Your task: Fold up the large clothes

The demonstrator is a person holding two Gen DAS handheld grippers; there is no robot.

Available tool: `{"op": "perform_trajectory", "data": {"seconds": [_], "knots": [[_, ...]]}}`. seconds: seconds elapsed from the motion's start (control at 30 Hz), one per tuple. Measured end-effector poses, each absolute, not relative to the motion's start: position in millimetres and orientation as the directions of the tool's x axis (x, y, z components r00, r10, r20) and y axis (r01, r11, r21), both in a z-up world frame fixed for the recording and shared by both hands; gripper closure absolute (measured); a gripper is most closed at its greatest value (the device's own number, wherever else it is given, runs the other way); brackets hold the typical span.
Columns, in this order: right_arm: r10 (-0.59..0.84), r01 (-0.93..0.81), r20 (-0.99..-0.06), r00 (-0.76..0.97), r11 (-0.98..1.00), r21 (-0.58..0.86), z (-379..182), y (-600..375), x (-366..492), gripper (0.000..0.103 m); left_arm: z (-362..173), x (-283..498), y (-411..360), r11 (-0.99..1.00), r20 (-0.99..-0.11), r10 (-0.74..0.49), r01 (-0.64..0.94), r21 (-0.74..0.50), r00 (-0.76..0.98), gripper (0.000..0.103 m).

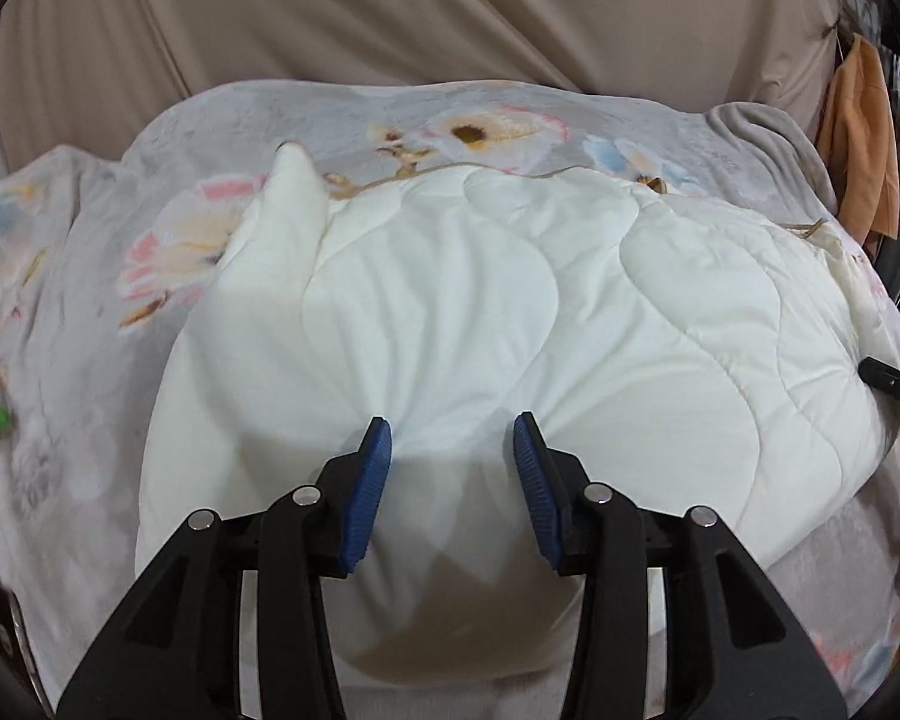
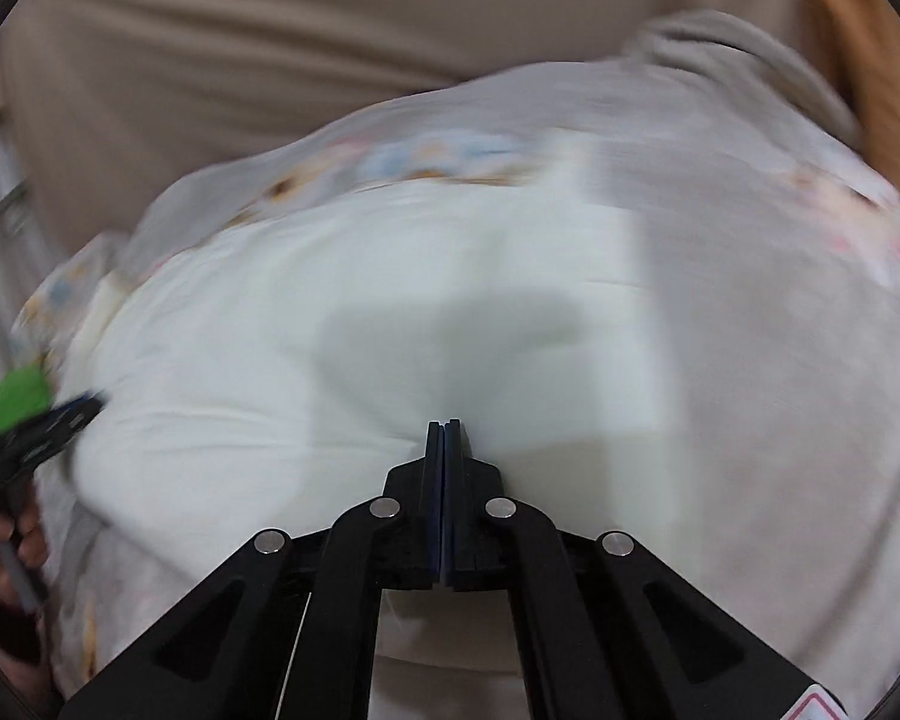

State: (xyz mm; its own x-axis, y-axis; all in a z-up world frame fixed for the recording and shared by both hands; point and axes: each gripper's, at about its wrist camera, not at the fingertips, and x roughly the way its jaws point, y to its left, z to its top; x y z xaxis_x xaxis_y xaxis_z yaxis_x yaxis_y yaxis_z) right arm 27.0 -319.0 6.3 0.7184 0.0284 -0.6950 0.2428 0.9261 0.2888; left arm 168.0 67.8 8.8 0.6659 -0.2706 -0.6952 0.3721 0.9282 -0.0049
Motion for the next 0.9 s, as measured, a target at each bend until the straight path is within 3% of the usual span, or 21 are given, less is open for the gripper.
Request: {"op": "perform_trajectory", "data": {"seconds": [0.1,0.33,0.43,0.57,0.63,0.73,0.83,0.9], "knots": [[0.033,0.298,-0.694,0.719,0.888,0.351,-5.2,-342.4,14.7,0.103,7.0,163.2,66.9,0.934,-0.688,-0.259,0.357,0.0,0.678,0.061],[-0.043,0.286,-0.654,0.755,0.919,0.27,36.9,-310.4,3.5,0.101,5.7,161.5,63.8,0.944,-0.686,-0.24,0.329,0.0,0.687,0.061],[-0.105,0.342,-0.723,0.683,0.92,0.19,10.5,-313.8,17.7,0.103,5.2,161.7,64.4,0.944,-0.684,-0.244,0.33,-0.005,0.687,0.061],[-0.089,0.353,-0.723,0.685,0.909,0.222,7.5,-316.3,14.9,0.103,8.9,158.5,69.5,0.942,-0.68,-0.263,0.336,-0.026,0.684,0.061],[-0.075,0.322,-0.694,0.716,0.918,0.233,25.0,-306.1,12.5,0.094,16.8,154.8,82.8,0.939,-0.673,-0.298,0.333,-0.081,0.677,0.058],[-0.001,0.206,-0.649,0.761,0.949,0.24,58.2,-277.2,24.1,0.094,30.4,151.1,109.9,0.944,-0.648,-0.316,0.298,-0.141,0.693,0.054],[0.059,0.099,-0.624,0.779,0.971,0.216,84.3,-245.2,58.3,0.094,37.7,156.0,135.5,0.967,-0.633,-0.25,0.217,-0.13,0.733,0.045],[0.106,0.041,-0.619,0.778,0.975,0.217,93.2,-225.2,89.0,0.094,33.8,162.2,148.2,0.974,-0.646,-0.228,0.176,-0.146,0.728,0.045]]}}
